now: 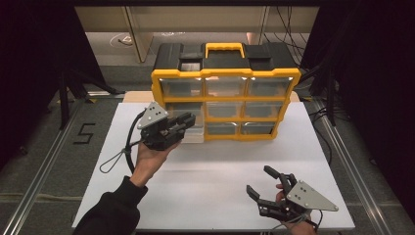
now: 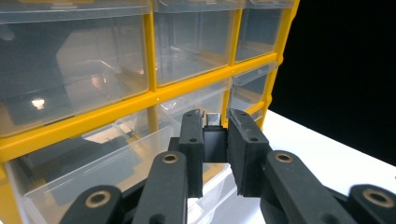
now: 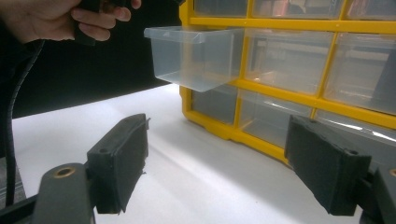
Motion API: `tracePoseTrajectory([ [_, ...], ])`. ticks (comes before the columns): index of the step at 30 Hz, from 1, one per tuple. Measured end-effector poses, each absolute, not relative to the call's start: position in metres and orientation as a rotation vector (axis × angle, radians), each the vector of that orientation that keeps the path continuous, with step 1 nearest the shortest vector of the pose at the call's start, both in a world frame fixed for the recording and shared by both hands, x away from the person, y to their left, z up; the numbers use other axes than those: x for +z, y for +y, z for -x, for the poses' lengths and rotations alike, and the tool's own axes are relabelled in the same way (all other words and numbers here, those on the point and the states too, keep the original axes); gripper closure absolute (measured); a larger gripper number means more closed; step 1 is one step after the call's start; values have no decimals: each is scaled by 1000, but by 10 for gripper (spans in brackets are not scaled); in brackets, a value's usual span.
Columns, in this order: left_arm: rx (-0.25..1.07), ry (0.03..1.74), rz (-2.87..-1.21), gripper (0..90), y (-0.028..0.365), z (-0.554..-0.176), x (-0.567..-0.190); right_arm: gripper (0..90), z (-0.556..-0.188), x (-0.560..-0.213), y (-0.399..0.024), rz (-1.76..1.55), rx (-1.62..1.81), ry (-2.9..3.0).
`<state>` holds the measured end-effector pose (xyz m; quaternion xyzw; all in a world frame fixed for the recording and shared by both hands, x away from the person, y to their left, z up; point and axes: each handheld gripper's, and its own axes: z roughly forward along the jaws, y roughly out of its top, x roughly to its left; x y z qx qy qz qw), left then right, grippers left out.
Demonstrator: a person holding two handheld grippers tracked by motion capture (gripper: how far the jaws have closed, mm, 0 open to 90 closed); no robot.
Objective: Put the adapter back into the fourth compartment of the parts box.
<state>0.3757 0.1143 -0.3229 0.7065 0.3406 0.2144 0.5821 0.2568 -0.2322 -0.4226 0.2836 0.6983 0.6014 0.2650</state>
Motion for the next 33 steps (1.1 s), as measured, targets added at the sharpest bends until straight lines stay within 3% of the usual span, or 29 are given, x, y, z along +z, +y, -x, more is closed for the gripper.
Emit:
tracePoseTrajectory([
  [33,532,920,-1691,757,134,-393,-332,227,-256,-422,-232,-758,1623,1885],
])
